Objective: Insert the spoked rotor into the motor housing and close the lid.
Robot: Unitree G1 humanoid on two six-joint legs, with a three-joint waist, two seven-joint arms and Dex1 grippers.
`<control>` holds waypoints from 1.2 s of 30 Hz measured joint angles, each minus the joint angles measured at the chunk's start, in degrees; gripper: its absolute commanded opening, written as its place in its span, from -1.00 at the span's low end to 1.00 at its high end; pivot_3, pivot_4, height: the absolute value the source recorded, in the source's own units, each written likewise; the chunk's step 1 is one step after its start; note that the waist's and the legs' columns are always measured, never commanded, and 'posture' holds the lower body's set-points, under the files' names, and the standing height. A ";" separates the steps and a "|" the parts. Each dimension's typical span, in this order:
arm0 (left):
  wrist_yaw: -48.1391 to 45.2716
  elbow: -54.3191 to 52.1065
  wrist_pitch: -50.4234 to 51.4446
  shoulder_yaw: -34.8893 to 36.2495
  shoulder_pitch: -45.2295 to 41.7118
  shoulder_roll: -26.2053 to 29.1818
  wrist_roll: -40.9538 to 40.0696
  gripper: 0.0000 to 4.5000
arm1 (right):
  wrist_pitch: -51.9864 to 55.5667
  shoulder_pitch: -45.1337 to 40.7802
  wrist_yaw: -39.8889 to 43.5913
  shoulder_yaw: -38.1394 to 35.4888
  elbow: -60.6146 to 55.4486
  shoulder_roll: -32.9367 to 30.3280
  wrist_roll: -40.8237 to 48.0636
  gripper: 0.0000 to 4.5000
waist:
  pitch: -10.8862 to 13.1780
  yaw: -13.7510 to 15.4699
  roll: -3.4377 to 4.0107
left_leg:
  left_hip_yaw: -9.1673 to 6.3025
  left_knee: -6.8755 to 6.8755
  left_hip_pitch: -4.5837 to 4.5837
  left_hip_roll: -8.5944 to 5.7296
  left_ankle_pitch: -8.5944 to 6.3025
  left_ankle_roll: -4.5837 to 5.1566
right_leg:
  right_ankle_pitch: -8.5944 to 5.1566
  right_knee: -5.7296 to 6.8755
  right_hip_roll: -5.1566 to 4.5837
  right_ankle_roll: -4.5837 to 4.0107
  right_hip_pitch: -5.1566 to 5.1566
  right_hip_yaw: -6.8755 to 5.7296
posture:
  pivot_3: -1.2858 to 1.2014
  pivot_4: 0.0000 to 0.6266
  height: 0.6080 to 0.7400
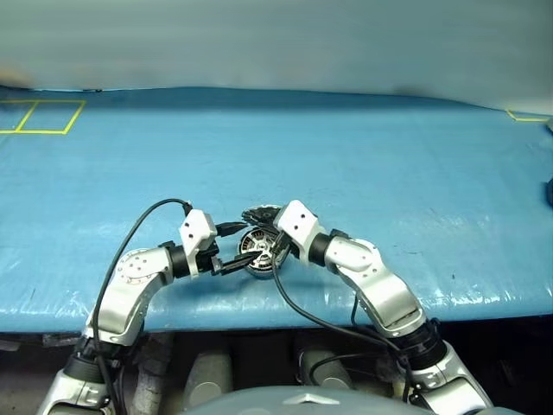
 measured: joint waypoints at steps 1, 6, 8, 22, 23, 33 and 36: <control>-0.08 0.05 -0.18 -0.01 -0.12 -0.19 0.00 0.56 | 0.02 0.00 -0.09 -0.19 -0.03 0.23 0.15 -0.97 | 0.00 -0.02 0.00 | 0.00 -0.01 0.00 0.00 0.00 0.00 | 0.01 0.00 0.00 -0.02 0.00 0.00 | 0.03 -0.52 1.00; -0.16 1.05 -0.42 -0.04 -0.34 -0.46 0.23 0.56 | 0.09 0.06 -0.51 -0.42 -0.09 -0.28 0.31 -0.97 | 0.00 -0.10 0.00 | 0.00 -0.03 0.00 0.00 0.00 0.00 | 0.01 0.00 0.00 -0.03 -0.01 0.00 | 0.03 -0.52 1.00; -0.16 1.25 -0.42 -0.04 -0.34 -0.49 0.23 0.56 | 0.13 0.31 -0.14 -0.49 -0.15 -0.60 0.65 -0.97 | 0.00 -0.09 0.00 | 0.00 -0.02 0.00 0.00 0.00 0.00 | 0.01 -0.01 0.00 -0.03 -0.01 0.00 | 0.03 -0.52 1.00; 2.16 -0.80 -0.49 1.76 4.16 0.61 1.00 0.56 | 0.15 0.03 2.20 0.60 -0.05 -1.89 1.69 -0.97 | 0.00 -0.55 0.00 | 0.00 -0.07 0.00 0.01 0.00 0.00 | 0.00 -0.01 -0.01 -0.04 -0.03 0.00 | 0.03 -0.52 1.00; 2.35 -0.96 -0.34 1.96 4.67 0.86 0.99 0.56 | 0.15 0.04 2.25 0.59 -0.05 -1.74 1.82 -0.97 | 0.00 -0.55 0.00 | -0.01 -0.07 0.00 0.02 0.00 0.00 | 0.00 -0.01 0.00 -0.05 -0.03 -0.01 | 0.03 -0.52 1.00; 3.63 -3.04 0.92 3.52 5.14 1.16 0.83 0.56 | -0.42 -0.56 1.74 1.55 4.67 -0.02 1.00 -0.97 | 0.00 -0.75 0.00 | 0.00 -0.04 0.01 0.02 0.00 0.00 | -0.02 0.00 0.00 -0.01 -0.02 -0.01 | 0.03 -0.52 1.00; 3.63 -3.04 1.00 3.51 5.14 1.13 0.83 0.56 | -1.95 -0.71 1.34 2.32 6.99 -0.71 -0.95 -0.97 | 0.00 -0.87 0.00 | 0.00 -0.05 0.00 0.00 0.00 0.00 | 0.00 -0.02 -0.01 -0.05 -0.02 -0.01 | 0.03 -0.52 1.00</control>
